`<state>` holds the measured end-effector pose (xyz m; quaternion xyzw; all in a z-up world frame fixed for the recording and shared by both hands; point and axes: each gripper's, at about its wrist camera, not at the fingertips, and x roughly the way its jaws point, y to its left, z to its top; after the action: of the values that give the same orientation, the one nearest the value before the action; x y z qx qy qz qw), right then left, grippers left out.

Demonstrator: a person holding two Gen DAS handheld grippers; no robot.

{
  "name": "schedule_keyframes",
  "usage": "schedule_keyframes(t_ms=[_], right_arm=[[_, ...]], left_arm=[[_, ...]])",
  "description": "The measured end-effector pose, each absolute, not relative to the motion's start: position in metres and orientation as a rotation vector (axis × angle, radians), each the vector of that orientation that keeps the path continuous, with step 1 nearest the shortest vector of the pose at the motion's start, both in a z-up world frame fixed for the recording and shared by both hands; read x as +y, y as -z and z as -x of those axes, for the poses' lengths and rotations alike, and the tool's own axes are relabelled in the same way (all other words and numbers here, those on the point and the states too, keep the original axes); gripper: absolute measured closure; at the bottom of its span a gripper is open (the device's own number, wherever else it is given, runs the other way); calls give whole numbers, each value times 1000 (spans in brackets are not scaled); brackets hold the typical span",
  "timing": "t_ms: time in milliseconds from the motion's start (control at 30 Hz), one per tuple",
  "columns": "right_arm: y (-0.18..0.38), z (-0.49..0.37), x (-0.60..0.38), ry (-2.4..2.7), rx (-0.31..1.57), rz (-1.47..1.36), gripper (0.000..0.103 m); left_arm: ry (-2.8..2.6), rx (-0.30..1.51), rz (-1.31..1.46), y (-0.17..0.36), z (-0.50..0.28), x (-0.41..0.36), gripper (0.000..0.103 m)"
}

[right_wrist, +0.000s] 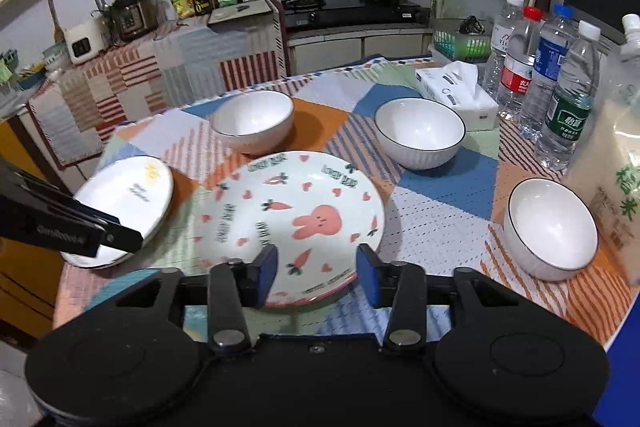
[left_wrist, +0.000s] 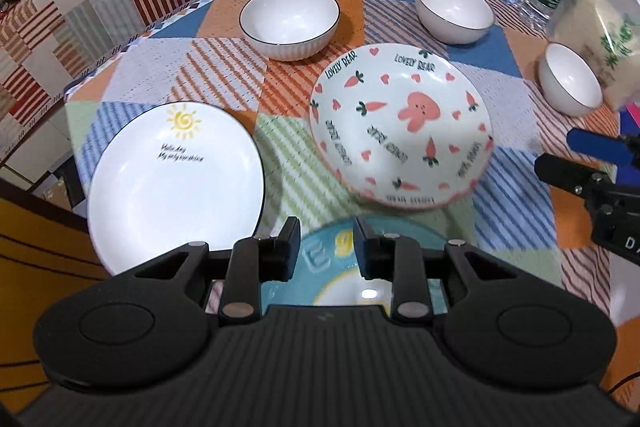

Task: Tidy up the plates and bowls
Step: 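Move the right gripper to the blue egg plate rim and grasp it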

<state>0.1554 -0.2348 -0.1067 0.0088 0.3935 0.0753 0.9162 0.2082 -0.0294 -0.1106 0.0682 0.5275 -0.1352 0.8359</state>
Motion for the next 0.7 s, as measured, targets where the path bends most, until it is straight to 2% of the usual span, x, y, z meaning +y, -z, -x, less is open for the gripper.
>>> schedule_keyframes(t_ms=[133,267,433,500,700], right_arm=[[88,-131,-225,-132,790,-14,45],[76,-108,-212,-144,777,4,33],[71,-79,-196,-155,739,49,30],[73,-69,-193,-168,731,43,30],[94,-43,-182,-183,696,53,29]], left_arm=[[306,1073,-155,93,-180,-24,75],[324,1032,-183,81,-152,-19,73],[325,1003,-196,76,-124,-10,69],[323,993,-209,79,-113,-7,64],[326,1002,-218,101,-96,2,63]])
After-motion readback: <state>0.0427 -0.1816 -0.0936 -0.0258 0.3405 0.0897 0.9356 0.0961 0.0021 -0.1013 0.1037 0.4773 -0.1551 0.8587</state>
